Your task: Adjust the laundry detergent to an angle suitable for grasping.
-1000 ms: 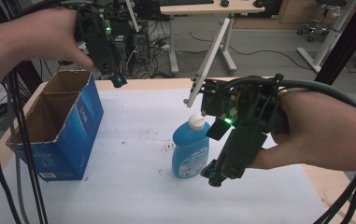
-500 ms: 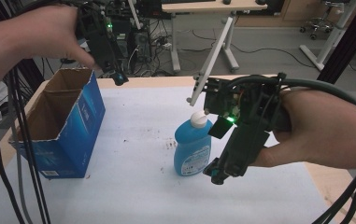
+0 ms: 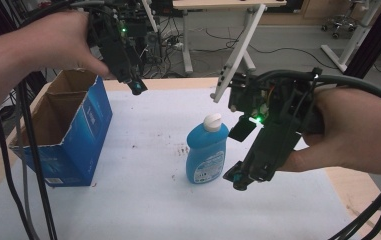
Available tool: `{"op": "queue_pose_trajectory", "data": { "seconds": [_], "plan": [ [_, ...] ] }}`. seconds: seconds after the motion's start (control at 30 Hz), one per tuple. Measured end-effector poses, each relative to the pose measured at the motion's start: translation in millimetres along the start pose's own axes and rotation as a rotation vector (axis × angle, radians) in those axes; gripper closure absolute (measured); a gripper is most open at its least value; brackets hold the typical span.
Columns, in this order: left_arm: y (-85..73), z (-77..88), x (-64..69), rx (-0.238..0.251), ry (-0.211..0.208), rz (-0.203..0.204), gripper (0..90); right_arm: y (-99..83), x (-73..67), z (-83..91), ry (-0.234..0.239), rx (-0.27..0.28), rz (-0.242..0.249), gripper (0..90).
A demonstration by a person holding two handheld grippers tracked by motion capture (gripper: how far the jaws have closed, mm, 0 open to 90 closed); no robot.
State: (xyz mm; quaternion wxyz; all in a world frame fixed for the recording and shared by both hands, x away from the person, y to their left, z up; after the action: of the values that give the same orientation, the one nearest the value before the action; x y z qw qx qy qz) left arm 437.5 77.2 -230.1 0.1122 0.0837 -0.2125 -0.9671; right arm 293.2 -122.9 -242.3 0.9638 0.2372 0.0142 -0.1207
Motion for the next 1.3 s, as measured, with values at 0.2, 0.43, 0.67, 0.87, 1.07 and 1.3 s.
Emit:
{"op": "queue_pose_trajectory", "data": {
  "seconds": [0.2,0.43,0.67,0.87,1.07,1.3],
  "plan": [
    [2.5,-6.3,12.7,0.054,-0.012,-0.007,18.4,-2.8,1.0,2.6,-0.009,0.010,-0.004,21.5],
    [8.0,-17.7,27.9,0.111,-0.051,0.003,18.4,-4.5,0.9,7.0,-0.017,0.019,-0.006,21.5],
    [12.7,-38.1,44.4,0.139,-0.089,0.048,18.4,-6.1,2.1,11.3,-0.028,0.032,-0.013,21.5],
    [13.5,-52.8,55.9,0.174,-0.113,0.077,18.4,-8.1,2.7,13.3,-0.037,0.038,-0.024,21.5],
    [11.6,-72.1,70.8,0.230,-0.123,0.116,18.4,-9.8,3.9,13.4,-0.039,0.043,-0.028,21.5],
    [13.2,-92.8,81.9,0.221,-0.113,0.128,18.4,-11.3,4.4,13.1,-0.042,0.045,-0.032,21.5]
  ]
}}
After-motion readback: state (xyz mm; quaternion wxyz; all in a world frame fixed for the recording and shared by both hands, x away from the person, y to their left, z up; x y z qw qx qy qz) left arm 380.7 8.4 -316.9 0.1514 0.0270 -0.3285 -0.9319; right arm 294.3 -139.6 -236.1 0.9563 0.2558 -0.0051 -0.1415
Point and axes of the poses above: each handheld gripper's, and its own axes: z roughly backward along the jaws, y roughly out of its top, x roughly to its right, the point moved 5 cm from there along -z, roughly forward along the jaws, and after that the axes turned 7 degrees about x, right-handed, at the moved point
